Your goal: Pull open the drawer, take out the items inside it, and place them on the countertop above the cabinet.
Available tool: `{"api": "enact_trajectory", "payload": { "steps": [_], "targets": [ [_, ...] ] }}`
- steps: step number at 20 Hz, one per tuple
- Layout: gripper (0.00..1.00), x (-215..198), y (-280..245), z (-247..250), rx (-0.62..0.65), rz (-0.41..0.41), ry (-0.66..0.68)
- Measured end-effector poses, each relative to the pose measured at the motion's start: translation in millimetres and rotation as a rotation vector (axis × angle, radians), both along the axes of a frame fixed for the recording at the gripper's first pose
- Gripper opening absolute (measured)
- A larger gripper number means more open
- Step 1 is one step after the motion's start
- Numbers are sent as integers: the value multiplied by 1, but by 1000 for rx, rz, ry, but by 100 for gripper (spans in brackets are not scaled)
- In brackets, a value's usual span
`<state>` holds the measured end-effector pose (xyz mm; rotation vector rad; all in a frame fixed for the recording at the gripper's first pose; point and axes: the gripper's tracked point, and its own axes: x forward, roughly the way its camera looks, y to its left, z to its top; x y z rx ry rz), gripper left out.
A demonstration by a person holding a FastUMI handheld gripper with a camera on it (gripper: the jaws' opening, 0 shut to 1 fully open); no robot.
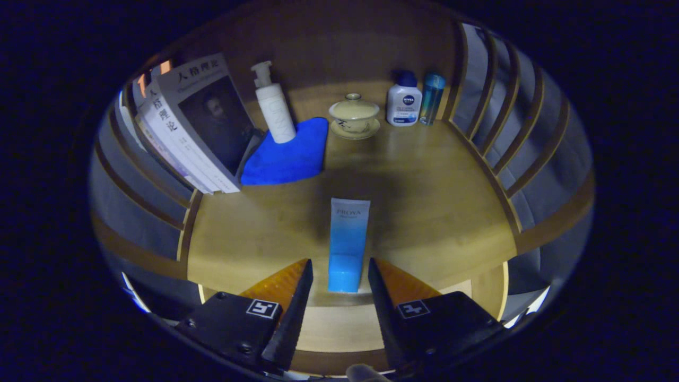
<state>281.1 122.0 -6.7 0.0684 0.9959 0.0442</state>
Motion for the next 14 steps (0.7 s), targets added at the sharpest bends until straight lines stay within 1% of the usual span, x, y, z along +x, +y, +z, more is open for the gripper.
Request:
{"api": "enact_trajectory", "payload": {
  "steps": [2, 5, 6, 8, 12, 14],
  "targets": [
    [67, -10, 1, 8, 3, 10, -38],
    [67, -27, 2, 32, -3, 25, -160],
    [68, -37, 3, 39, -5, 42, -195],
    [79, -57, 7, 53, -2, 62, -276],
    [77, -107, 10, 77, 18, 94, -438],
    [80, -132, 16, 86, 36, 118, -512]
  ]
}}
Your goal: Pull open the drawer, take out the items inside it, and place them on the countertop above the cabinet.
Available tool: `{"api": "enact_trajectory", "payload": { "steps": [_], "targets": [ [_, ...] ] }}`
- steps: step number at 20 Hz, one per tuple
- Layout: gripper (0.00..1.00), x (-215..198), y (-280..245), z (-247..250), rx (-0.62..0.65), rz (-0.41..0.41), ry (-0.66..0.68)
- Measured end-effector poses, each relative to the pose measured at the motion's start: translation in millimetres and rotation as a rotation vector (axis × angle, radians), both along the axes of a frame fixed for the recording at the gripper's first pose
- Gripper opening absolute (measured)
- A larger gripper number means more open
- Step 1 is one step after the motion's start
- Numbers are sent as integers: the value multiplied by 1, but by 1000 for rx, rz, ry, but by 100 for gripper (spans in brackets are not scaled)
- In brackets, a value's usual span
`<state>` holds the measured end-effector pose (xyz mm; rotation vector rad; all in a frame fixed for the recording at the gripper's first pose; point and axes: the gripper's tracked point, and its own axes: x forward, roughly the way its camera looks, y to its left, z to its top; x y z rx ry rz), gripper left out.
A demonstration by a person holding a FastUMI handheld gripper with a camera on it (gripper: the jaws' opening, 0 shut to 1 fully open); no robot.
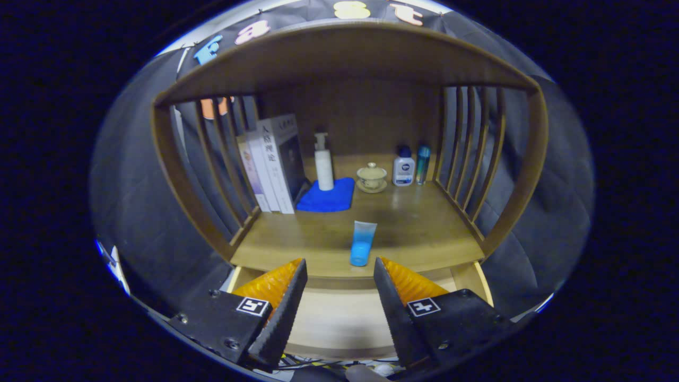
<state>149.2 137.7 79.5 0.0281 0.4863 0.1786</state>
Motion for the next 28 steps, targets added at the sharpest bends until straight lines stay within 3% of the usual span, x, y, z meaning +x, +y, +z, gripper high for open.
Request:
{"api": "enact_trajectory", "payload": {
  "steps": [4, 8, 11, 17, 28],
  "targets": [
    [82, -50, -4, 18, 11, 23, -142],
    [100, -97, -18, 39, -1, 3, -336],
    [100, -123, -19, 28, 28, 21, -411],
    [100, -151, -52, -22, 40, -49, -458],
    [100, -156, -62, -150, -1, -54, -388]
  ]
}}
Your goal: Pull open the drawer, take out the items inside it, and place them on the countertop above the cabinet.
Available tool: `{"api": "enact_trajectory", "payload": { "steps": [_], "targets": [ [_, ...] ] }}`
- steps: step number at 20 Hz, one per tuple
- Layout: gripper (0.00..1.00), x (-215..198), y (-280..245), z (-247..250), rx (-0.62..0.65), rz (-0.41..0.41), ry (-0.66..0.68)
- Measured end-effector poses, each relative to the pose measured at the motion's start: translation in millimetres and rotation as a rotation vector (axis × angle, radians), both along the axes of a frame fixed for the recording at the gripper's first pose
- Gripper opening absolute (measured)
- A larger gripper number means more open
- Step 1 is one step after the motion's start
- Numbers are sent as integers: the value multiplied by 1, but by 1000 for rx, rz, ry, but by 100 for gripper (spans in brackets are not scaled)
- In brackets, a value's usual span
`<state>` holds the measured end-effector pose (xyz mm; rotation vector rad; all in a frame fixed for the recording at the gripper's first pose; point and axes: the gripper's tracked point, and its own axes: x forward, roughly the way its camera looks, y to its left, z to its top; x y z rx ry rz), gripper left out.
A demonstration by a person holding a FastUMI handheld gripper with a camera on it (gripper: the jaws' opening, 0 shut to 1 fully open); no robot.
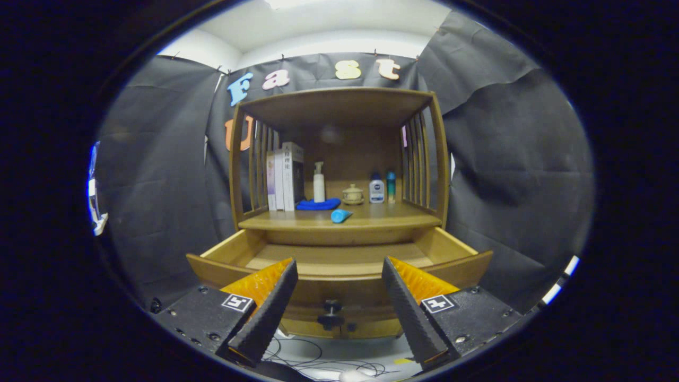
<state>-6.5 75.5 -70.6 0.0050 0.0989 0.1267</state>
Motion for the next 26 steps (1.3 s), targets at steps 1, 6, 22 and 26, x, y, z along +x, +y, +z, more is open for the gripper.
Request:
{"api": "enact_trajectory", "payload": {
  "steps": [1, 6, 22, 26],
  "targets": [
    [100, 3, 0, -10, -10, -5, 12],
    [100, 22, 7, -46, -4, -7, 79],
    [100, 46, 14, -63, -15, -35, 53],
    [100, 51, 14, -61, -8, -30, 55]
  ]
}}
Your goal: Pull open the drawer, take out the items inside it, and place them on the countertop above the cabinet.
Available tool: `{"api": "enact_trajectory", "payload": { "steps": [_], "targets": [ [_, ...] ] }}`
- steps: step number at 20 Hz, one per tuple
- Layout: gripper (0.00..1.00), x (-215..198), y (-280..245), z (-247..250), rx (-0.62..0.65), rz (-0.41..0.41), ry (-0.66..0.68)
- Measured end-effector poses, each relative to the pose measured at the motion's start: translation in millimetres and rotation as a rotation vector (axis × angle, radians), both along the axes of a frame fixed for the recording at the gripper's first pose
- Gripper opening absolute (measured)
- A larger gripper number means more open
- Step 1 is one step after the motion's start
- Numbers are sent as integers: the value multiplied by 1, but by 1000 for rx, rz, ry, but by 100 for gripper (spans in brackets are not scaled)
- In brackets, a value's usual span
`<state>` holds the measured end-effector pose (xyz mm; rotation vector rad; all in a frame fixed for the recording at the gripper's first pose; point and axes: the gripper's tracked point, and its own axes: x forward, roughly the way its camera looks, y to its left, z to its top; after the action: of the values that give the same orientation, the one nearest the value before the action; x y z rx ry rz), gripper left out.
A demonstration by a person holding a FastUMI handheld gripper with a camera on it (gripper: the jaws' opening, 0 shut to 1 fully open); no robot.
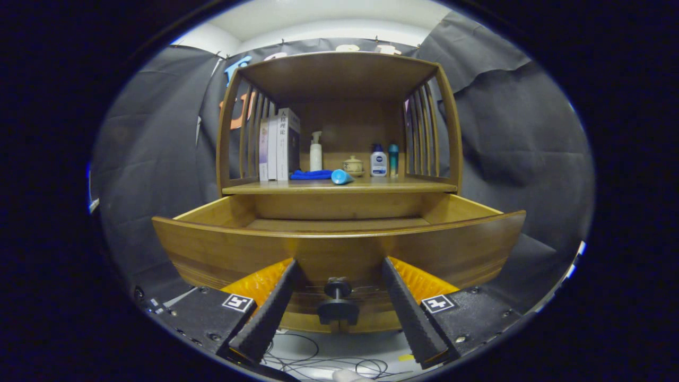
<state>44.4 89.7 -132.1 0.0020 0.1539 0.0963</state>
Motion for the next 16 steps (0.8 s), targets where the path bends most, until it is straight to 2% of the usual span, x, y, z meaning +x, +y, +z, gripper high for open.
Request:
{"api": "enact_trajectory", "payload": {
  "steps": [16],
  "targets": [
    [100, 70, 12, 13, 11, -18, -9]
  ]
}}
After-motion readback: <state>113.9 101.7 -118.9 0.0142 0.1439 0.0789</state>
